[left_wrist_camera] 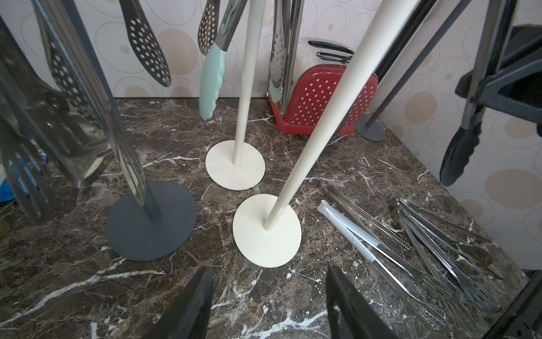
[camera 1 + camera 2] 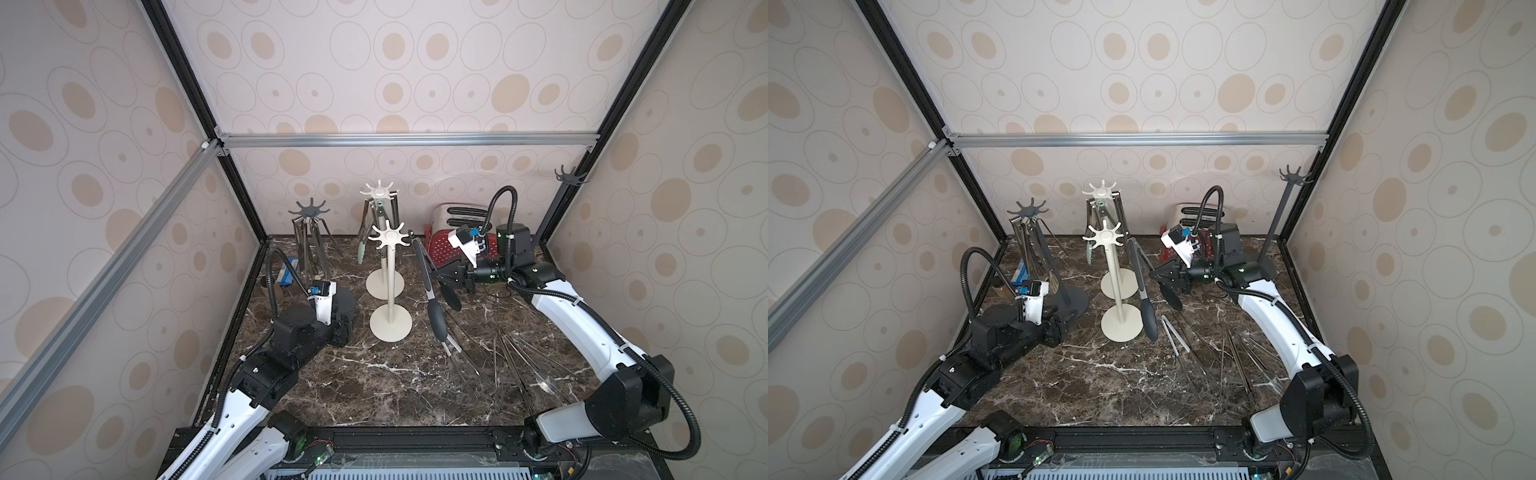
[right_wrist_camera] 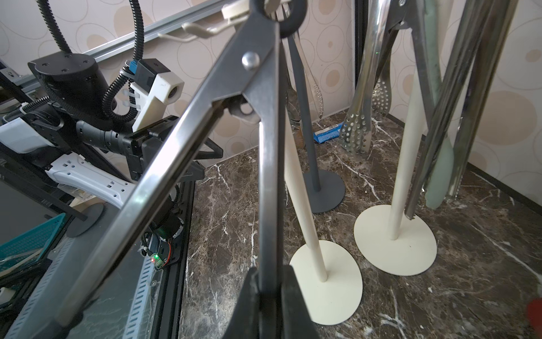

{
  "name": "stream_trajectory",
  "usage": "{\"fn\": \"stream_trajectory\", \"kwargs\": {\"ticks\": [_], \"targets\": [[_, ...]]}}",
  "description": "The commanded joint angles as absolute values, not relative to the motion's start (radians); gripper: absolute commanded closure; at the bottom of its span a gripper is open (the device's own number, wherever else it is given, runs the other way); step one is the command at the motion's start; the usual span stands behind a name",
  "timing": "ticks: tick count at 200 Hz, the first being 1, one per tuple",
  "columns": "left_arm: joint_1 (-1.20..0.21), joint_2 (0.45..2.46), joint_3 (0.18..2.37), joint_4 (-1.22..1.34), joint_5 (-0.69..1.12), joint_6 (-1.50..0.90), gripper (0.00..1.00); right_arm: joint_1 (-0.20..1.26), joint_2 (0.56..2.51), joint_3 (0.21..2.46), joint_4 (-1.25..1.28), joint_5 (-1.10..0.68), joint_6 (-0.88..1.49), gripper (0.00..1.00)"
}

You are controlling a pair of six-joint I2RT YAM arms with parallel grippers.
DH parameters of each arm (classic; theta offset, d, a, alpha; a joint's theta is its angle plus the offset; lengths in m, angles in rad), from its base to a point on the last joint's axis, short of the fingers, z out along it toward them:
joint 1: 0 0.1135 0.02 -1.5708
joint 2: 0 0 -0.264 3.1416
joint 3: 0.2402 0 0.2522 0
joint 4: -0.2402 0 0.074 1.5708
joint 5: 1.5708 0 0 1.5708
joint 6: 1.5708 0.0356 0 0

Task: Hang food tongs on kitchen utensil racks
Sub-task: Hang the food tongs on the rack.

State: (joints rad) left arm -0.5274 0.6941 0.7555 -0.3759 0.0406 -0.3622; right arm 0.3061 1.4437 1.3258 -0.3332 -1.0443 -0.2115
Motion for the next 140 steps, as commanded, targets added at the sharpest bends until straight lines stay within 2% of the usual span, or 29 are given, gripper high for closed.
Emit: {"fn": "stream_trajectory", "kwargs": {"ticks": [1,140], "targets": [[-0.524,0.682,0.76,-0.365,0.044,-0.36,0.39,0.299,1.453,1.358,-0.356,-1.089,-0.252,1.0],[-0.523,0.69,0.762,-0.359,0.046,-0.363,0.39,0.365,1.513,1.348,-0.387,-1.066,-0.287,1.0]]}}
